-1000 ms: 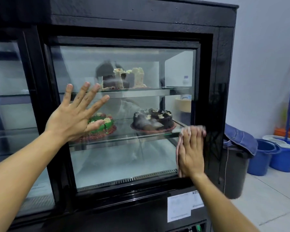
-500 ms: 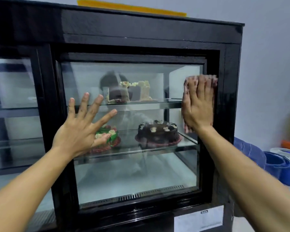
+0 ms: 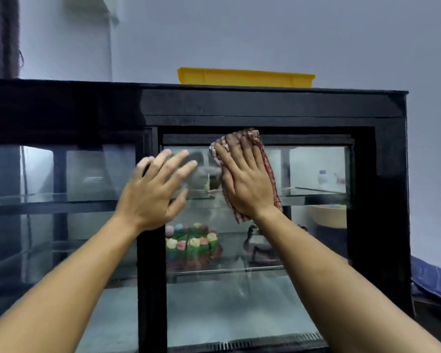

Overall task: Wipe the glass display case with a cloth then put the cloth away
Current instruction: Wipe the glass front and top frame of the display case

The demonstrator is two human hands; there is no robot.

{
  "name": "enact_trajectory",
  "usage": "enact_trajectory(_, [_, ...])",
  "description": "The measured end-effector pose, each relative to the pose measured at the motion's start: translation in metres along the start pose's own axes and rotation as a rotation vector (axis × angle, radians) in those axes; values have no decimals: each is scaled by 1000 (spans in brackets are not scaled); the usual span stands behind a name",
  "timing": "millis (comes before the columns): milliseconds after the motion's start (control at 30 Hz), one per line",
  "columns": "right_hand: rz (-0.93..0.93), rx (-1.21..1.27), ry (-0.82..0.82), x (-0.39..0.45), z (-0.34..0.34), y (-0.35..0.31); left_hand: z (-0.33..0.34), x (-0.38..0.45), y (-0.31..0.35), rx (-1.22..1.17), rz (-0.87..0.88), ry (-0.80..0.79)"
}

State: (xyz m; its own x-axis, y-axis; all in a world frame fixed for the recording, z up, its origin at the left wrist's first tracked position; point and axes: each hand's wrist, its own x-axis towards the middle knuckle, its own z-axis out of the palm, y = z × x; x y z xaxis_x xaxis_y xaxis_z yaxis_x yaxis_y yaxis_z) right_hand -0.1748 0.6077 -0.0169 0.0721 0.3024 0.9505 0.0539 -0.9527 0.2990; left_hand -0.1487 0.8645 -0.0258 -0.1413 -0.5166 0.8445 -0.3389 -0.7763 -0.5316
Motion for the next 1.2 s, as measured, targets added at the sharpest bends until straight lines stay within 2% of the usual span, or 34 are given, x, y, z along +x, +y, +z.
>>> enact_trajectory(67, [65,40,0,-11,2,-3,-2,13,-19,-27,-151,50])
enact_trajectory(167, [204,137,89,-23,4,-15,2,22,-30,-123,-407,5])
enact_trajectory(233, [253,231,187,-17,3,-22,5,22,-30,-129,-463,-28])
enact_trajectory(300, [269,288,261,7,-3,-31,6,20,-32,-138,-450,-48])
enact_trajectory(367, [243,242,304,45,-10,-42,6,19,-34,-177,-448,-43])
enact_trajectory(467, [120,121,216,111,-12,-59,6,18,-32,-220,-455,-23])
enact_trajectory(567, [30,9,112,142,-3,-80,7,20,-34,-252,-455,29])
enact_trajectory(667, [6,-48,119,135,1,-70,7,17,-32,-247,-470,59])
enact_trajectory(767, [207,-89,167,118,0,-44,0,27,-34,-217,-494,104])
enact_trajectory(867, [359,-70,139,115,1,-58,-9,66,-53,-196,-473,116])
enact_trajectory(967, [204,-11,118,123,-2,-72,-3,89,-64,-166,-417,33])
enact_trajectory(1067, [81,-15,107,114,-5,-49,9,79,-61,-93,-410,19])
enact_trajectory(1200, [233,-65,116,94,-18,7,6,81,-59,-100,-411,-43])
